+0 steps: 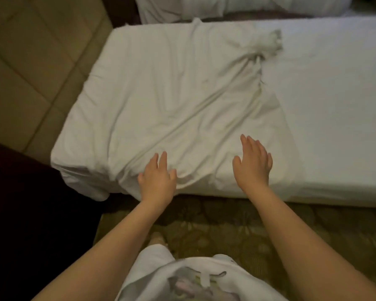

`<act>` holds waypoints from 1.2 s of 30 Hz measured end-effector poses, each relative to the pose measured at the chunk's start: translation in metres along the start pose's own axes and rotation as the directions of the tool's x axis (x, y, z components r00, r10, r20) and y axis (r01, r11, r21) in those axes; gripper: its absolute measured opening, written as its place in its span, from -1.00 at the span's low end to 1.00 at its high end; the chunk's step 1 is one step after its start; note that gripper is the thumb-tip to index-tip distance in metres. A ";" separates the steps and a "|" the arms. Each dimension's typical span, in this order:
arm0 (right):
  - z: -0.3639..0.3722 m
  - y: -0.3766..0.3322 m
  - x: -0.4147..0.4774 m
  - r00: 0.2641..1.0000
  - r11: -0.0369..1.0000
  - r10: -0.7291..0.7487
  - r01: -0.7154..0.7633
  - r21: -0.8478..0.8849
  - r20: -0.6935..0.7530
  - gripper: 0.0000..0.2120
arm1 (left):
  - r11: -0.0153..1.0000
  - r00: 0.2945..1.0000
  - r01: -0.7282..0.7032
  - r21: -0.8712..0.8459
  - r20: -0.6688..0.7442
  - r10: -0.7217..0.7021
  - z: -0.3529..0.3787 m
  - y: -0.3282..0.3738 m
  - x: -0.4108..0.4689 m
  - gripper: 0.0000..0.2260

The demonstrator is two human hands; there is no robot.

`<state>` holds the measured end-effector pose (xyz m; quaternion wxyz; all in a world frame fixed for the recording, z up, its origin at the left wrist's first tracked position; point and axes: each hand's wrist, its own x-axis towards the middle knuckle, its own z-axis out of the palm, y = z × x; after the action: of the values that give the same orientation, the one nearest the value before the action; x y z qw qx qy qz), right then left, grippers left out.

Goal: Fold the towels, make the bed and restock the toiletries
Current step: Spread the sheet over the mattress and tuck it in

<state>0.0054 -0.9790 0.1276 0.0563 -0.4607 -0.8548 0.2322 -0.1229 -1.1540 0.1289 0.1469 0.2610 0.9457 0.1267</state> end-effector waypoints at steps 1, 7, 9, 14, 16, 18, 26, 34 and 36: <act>0.006 -0.018 0.014 0.999 0.999 -0.035 0.035 0.001 0.002 -0.47 | 1.000 1.000 0.018 -0.005 -0.012 -0.018 -0.005 -0.012 0.011 -0.49; 0.071 -0.110 0.108 0.995 0.998 -0.065 0.066 -0.020 0.081 -0.46 | 0.993 0.992 0.114 -0.019 0.052 -0.112 -0.015 -0.086 0.122 -0.50; 0.095 -0.136 0.139 0.991 0.998 -0.053 0.056 -0.020 0.126 -0.46 | 0.993 0.990 0.117 -0.003 0.082 -0.116 -0.021 -0.109 0.170 -0.51; 0.146 -0.192 0.197 0.964 0.998 -0.054 0.055 0.006 0.262 -0.46 | 0.988 0.978 0.135 0.071 0.148 -0.144 -0.033 -0.152 0.260 -0.52; 0.166 -0.215 0.217 0.947 0.996 -0.082 0.083 0.010 0.312 -0.46 | 0.980 0.965 0.181 0.087 0.178 -0.194 -0.032 -0.168 0.282 -0.52; 0.190 -0.239 0.240 0.924 0.990 -0.135 0.137 0.021 0.357 -0.46 | 0.966 0.950 0.240 0.096 0.184 -0.254 -0.029 -0.186 0.297 -0.52; 0.301 -0.335 0.292 0.738 0.872 -0.456 0.482 0.085 0.498 -0.49 | 0.845 0.837 0.535 -0.020 0.151 -0.527 -0.003 -0.286 0.334 -0.55; 0.404 -0.394 0.305 0.605 0.802 -0.551 0.575 0.163 0.575 -0.52 | 0.661 0.727 0.683 -0.312 0.200 -0.657 0.037 -0.348 0.370 -0.64; 0.417 -0.398 0.300 0.632 0.829 -0.513 0.542 0.142 0.581 -0.52 | 0.553 0.689 0.705 -0.444 0.243 -0.683 0.038 -0.349 0.372 -0.64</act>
<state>-0.5977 -1.0645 -0.0989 -0.1609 -0.0948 -0.9294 0.3183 -0.5741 -1.2403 -0.0954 0.2676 -0.1781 0.8997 0.2954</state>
